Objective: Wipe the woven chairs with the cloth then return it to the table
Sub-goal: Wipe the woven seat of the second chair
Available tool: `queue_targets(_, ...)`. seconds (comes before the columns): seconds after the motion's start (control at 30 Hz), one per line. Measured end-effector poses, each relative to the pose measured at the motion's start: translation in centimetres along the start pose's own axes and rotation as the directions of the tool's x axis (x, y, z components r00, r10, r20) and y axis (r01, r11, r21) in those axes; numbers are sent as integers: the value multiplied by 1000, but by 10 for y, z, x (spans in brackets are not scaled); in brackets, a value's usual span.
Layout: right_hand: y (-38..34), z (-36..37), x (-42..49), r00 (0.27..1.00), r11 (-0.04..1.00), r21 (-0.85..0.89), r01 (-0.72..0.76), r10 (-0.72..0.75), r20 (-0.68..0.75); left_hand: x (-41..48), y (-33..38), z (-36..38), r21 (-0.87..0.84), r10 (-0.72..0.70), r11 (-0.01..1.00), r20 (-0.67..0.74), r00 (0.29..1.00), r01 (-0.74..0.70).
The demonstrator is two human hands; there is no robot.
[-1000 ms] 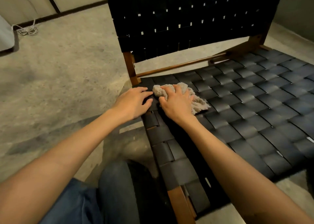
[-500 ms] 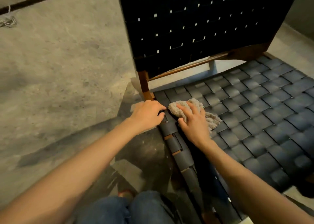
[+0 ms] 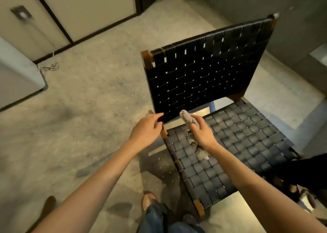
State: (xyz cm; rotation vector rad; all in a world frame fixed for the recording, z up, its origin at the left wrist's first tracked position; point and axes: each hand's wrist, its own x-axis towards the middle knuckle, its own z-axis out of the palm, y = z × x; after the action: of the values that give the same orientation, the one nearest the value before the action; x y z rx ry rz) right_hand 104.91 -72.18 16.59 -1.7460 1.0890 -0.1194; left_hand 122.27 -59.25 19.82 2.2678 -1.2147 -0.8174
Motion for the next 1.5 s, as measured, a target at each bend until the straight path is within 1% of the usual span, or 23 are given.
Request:
queue_targets(0.13,-66,-23,-12,1000,999,34,3,-3,-8,-5,29,-70,-51,18,998,-66,998,-22)
queue_targets(0.27,-102,-36,-5,997,994,108,30,-23,-70,7,41,-113,-125,-2,992,-110,994,-11)
queue_targets(0.4,-127,-39,22,985,973,226,35,4,-174,35,45,-136,-145,20,988,-150,989,-42)
queue_targets(0.5,-141,-36,56,976,944,330,6,66,-208,68,42,-145,-151,-12,989,-144,990,-9)
queue_targets(0.57,-150,-31,85,975,933,359,5,75,-207,94,38,-148,-139,-27,990,-138,990,8)
queue_targets(0.63,-160,-23,114,971,931,364,35,53,-231,120,35,-152,-114,-18,993,-148,989,1)
queue_targets(0.67,-165,-18,127,965,939,339,62,30,-260,134,35,-153,-107,-14,994,-149,989,-1)
queue_targets(0.73,-173,-8,150,948,968,219,122,-48,-314,158,32,-154,-97,-20,995,-138,990,6)
queue_targets(0.8,-178,2,169,937,979,60,196,-169,-307,180,28,-152,-106,-48,994,-126,991,35)
queue_targets(0.83,-179,5,177,932,970,-33,240,-239,-272,188,26,-150,-118,-67,992,-119,991,53)
queue_targets(0.9,-179,10,193,921,917,-225,329,-364,-138,202,19,-145,-146,-103,985,-103,989,87)
queue_targets(0.97,-176,16,205,908,836,-387,390,-420,7,209,11,-138,-150,-122,983,-73,990,110)
queue_targets(1.03,-175,23,212,909,775,-497,389,-411,70,210,2,-133,-174,-164,973,-44,986,154)
queue_targets(1.13,-176,25,221,914,702,-611,367,-393,99,203,-11,-129,-252,-239,942,-41,970,221)
queue_targets(1.23,-175,14,235,868,559,-709,431,-471,156,200,-21,-128,-282,-256,932,-72,964,226)
queue_targets(1.27,-175,10,239,860,532,-725,438,-483,166,201,-23,-128,-279,-249,935,-72,966,220)
queue_targets(1.3,-176,8,241,865,525,-735,429,-474,167,201,-25,-129,-279,-241,936,-68,968,214)
queue_targets(1.43,-188,28,231,937,606,-746,275,-344,65,200,-25,-131,-266,-206,947,-63,977,182)
queue_targets(1.5,-190,37,225,945,612,-747,260,-322,65,199,-24,-133,-247,-178,956,-64,982,157)
